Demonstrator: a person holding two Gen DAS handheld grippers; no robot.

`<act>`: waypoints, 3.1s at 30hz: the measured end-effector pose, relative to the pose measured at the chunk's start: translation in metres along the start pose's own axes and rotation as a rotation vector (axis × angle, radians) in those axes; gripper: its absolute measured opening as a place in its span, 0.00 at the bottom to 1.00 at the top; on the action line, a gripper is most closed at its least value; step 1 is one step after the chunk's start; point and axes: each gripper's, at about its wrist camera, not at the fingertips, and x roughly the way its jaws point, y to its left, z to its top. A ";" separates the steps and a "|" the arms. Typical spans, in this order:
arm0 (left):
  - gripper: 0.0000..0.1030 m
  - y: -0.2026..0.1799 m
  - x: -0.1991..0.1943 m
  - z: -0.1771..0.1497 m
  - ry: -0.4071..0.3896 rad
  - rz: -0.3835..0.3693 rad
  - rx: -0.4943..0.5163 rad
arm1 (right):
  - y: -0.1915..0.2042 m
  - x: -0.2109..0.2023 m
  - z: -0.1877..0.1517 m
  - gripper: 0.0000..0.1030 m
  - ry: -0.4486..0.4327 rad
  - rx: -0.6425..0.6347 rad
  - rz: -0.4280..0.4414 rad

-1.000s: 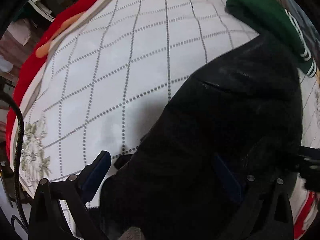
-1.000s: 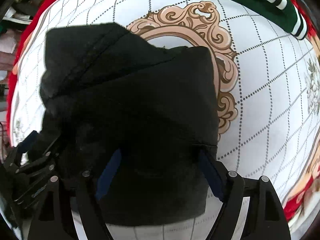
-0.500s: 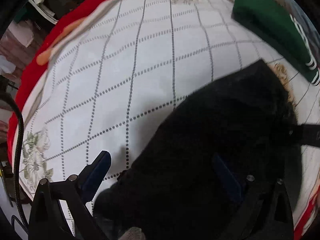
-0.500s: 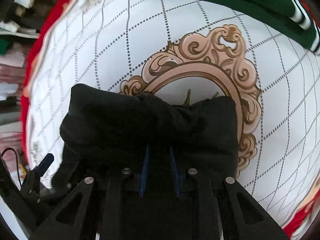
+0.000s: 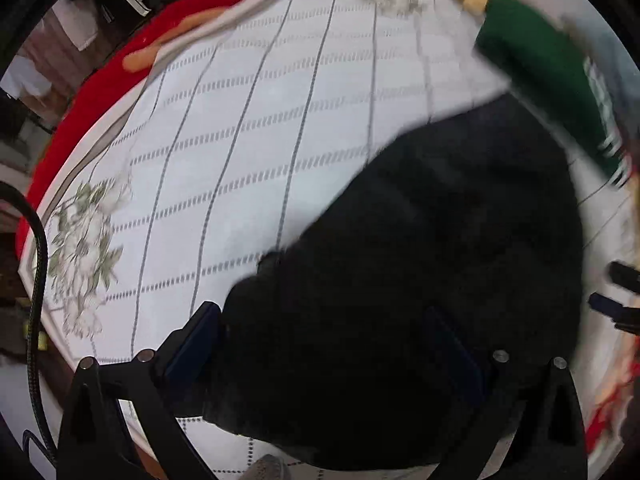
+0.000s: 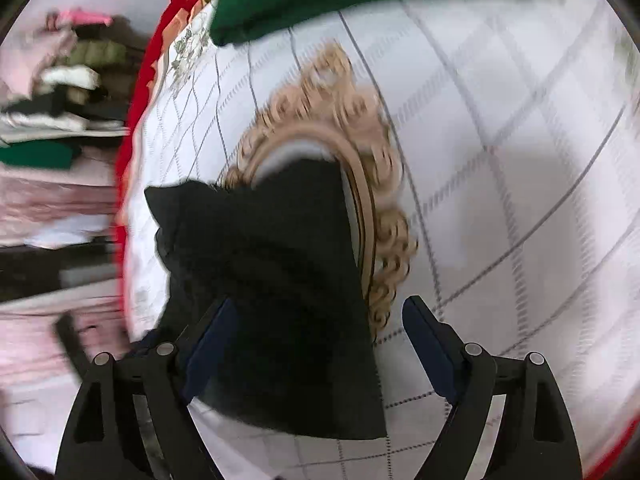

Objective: Fold large clothes

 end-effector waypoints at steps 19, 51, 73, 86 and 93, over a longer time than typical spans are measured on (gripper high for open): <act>1.00 0.044 -0.012 -0.029 -0.034 -0.105 -0.165 | 0.027 0.052 -0.010 0.61 0.176 -0.140 0.486; 0.11 0.052 -0.098 -0.001 -0.297 -0.355 -0.444 | 0.023 0.028 -0.012 0.46 0.042 -0.008 0.523; 0.11 -0.157 -0.164 0.292 -0.473 -0.573 -0.136 | 0.031 -0.190 0.292 0.46 -0.210 -0.031 0.598; 0.23 -0.227 0.026 0.332 -0.164 -0.474 0.013 | -0.094 -0.133 0.382 0.57 -0.136 0.107 0.309; 0.84 -0.231 -0.009 0.314 -0.211 -0.282 0.145 | -0.022 -0.153 0.339 0.74 -0.306 -0.025 -0.209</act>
